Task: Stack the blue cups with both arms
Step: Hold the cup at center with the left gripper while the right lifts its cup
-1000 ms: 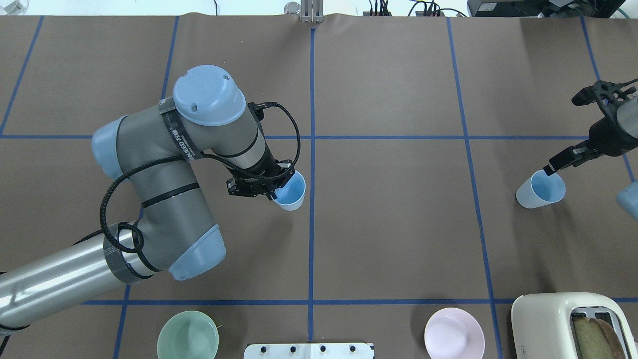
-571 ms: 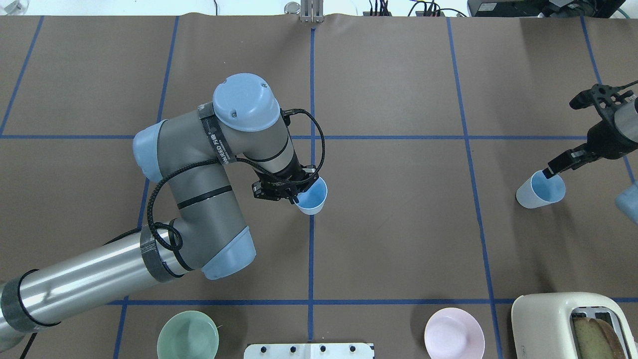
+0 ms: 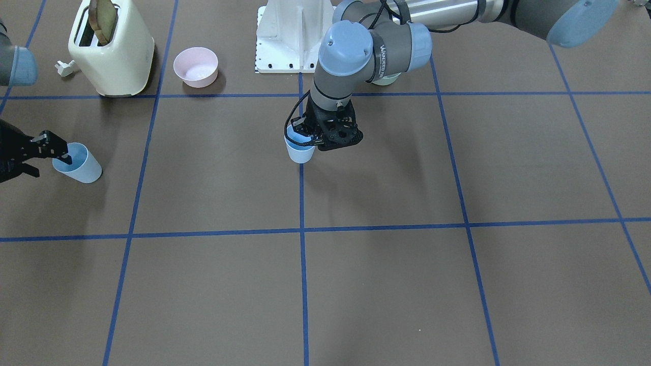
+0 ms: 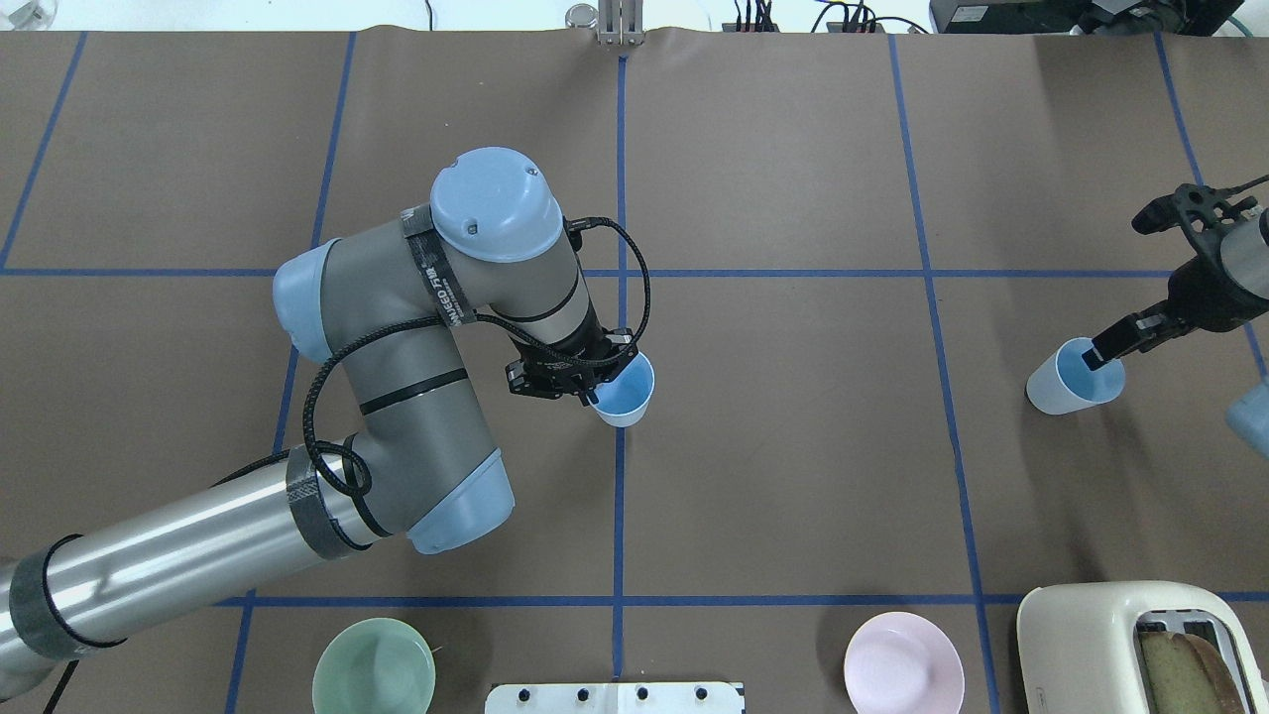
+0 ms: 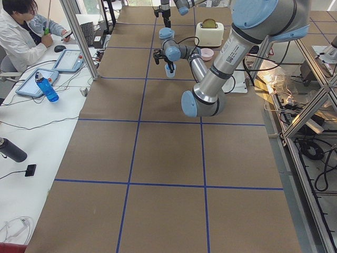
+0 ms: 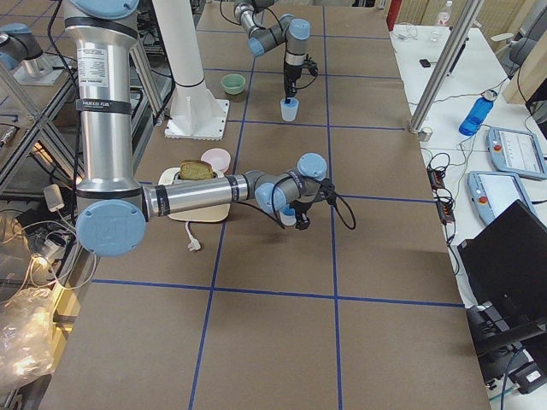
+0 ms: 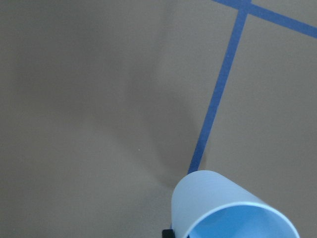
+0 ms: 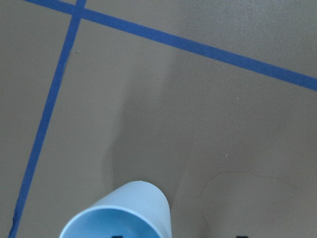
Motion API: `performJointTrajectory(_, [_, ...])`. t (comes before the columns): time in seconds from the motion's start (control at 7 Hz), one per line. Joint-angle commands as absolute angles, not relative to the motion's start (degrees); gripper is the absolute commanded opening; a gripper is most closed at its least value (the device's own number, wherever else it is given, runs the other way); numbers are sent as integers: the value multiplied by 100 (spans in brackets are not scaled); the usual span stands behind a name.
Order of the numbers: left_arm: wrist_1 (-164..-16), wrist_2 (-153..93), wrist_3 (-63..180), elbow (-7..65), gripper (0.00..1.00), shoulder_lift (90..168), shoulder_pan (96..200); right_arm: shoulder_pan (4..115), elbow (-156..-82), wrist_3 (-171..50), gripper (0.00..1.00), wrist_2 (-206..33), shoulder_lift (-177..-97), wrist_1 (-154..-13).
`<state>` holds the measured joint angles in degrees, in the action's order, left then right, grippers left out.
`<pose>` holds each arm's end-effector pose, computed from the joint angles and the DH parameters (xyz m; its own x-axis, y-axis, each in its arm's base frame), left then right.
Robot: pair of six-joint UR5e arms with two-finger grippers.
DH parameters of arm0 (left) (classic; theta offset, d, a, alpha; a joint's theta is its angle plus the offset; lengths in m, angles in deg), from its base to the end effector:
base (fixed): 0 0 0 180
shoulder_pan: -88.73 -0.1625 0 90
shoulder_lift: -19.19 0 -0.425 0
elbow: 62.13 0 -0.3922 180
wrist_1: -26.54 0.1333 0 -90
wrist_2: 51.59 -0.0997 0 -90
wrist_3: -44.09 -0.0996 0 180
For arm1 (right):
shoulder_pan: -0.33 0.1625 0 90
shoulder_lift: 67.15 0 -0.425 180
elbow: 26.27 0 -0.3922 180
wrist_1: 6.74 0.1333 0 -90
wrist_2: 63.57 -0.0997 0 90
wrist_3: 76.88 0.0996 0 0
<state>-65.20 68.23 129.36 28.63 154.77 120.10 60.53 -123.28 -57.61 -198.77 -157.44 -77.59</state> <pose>0.5585 -0.4386 0.1598 0.5797 -0.2696 -0.7689 0.0882 0.9589 -0.2697 -0.1980 -0.4717 0.5612 0.5795 -0.3265 0.7467 0.2711 0.9413 0.2012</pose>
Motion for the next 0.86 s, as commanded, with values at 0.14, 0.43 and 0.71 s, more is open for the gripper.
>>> performJointTrajectory(0.14, [-6680,6821,12943,2760,0,15480,12002,5992,-12347,-5763,29,-19848,-15732,-7758])
performJointTrajectory(0.43, [-6689,6829,12969,2752,0,15480,11993,5992,-12338,-5763,2,-19839,-15697,-7767])
performJointTrajectory(0.71, [-6680,6821,12978,2743,0,15524,11993,5992,-12373,-5772,0,-19856,-15653,-7776])
